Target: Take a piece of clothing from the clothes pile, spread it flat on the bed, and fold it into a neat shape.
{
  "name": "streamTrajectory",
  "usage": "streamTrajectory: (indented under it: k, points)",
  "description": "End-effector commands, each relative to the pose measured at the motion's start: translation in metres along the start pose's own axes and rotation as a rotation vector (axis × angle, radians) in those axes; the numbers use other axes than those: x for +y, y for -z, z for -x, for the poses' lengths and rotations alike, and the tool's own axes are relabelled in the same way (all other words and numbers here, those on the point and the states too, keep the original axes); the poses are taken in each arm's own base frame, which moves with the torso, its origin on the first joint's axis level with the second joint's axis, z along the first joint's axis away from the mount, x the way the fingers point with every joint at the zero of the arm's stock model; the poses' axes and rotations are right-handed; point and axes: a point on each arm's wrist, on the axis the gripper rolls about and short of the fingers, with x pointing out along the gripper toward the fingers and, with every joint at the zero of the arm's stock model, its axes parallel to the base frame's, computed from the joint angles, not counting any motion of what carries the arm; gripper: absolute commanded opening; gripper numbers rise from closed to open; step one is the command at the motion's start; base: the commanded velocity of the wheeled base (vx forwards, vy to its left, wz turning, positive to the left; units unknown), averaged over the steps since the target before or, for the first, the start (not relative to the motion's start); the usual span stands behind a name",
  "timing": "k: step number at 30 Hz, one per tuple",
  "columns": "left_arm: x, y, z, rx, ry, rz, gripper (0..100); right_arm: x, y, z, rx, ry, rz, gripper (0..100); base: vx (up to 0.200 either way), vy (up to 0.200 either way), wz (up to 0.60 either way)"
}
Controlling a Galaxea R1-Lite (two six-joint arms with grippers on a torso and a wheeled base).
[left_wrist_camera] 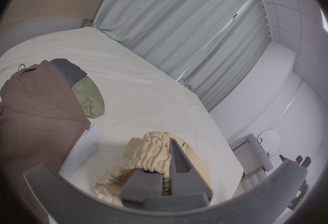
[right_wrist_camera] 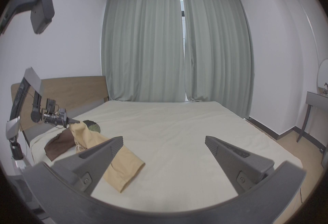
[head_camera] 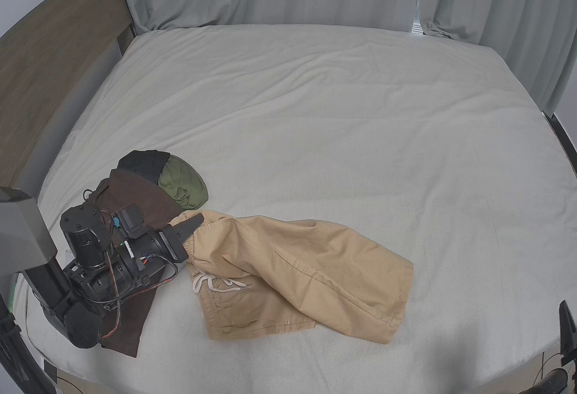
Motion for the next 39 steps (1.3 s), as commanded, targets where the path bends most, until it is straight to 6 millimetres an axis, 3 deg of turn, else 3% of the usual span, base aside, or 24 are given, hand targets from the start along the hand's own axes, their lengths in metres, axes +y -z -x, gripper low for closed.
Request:
streamTrajectory:
  k: [1,5,7,15,27,39]
  points:
    - [-0.001,-0.001,0.0,-0.004,0.003,-0.002,0,-0.001,-0.027,-0.011,0.014,-0.049,-0.022,100,0.0,0.0,0.0]
    - [-0.001,-0.001,0.0,-0.006,0.003,-0.002,0,-0.001,-0.033,-0.016,0.038,-0.09,-0.079,100,0.0,0.0,0.0]
    - [-0.001,-0.003,0.001,-0.011,0.003,-0.003,0,0.0,-0.053,-0.027,0.077,-0.185,-0.217,100,0.0,0.0,0.0]
    - [-0.001,-0.003,0.001,-0.012,0.002,-0.005,0,0.003,-0.081,-0.058,0.146,-0.261,-0.269,100,0.0,0.0,0.0]
    - [-0.001,-0.002,0.001,-0.008,0.001,-0.004,0,0.008,-0.087,-0.085,0.237,-0.401,-0.308,100,0.0,0.0,0.0]
    - [-0.002,-0.004,0.002,-0.017,0.007,-0.007,0,0.019,-0.078,-0.166,0.284,-0.527,-0.35,100,0.0,0.0,0.0]
